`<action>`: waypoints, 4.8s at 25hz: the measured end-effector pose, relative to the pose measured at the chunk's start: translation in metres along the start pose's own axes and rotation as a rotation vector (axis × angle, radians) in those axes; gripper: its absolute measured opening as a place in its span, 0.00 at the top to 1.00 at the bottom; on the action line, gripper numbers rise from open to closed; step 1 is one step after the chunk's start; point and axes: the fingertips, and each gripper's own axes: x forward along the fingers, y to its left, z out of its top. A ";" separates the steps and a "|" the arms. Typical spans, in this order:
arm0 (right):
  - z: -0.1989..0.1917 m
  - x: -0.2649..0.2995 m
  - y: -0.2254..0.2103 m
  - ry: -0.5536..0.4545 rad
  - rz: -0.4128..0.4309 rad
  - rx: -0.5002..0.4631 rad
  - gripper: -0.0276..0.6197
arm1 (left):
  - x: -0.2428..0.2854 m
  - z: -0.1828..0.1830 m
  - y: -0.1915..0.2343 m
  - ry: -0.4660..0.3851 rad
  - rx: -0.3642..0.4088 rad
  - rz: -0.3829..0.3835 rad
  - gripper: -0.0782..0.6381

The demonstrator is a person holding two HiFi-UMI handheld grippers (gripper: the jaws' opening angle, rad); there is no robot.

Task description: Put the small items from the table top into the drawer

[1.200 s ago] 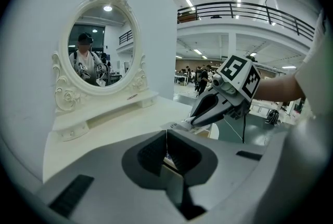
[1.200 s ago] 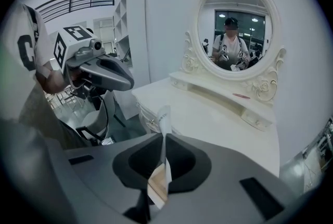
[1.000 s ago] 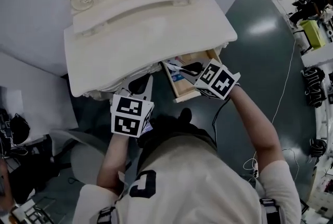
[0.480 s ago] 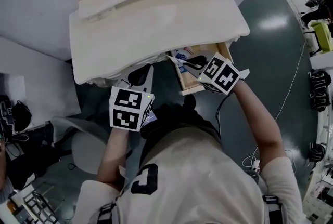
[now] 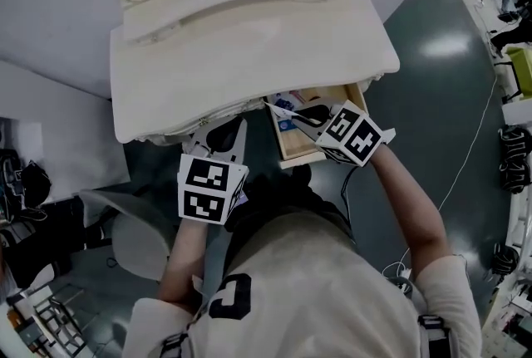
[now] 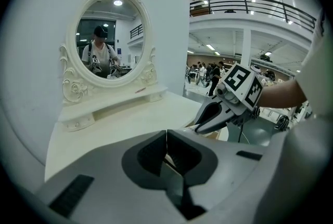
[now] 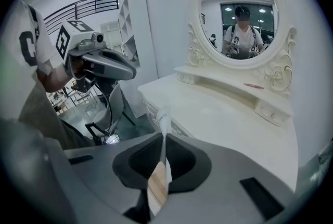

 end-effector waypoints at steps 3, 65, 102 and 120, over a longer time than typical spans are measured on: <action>-0.013 -0.001 -0.002 0.008 0.006 -0.018 0.89 | 0.008 0.006 -0.009 -0.001 -0.010 -0.002 0.81; -0.120 0.100 -0.093 0.335 -0.332 -0.497 0.89 | 0.037 -0.045 0.024 0.125 -0.102 0.032 0.81; -0.126 0.113 -0.073 0.326 -0.337 -0.279 0.69 | 0.006 -0.058 0.024 0.118 -0.055 0.015 0.81; -0.055 0.061 -0.053 0.173 -0.435 -0.177 0.69 | -0.031 -0.020 0.017 0.005 0.027 -0.015 0.81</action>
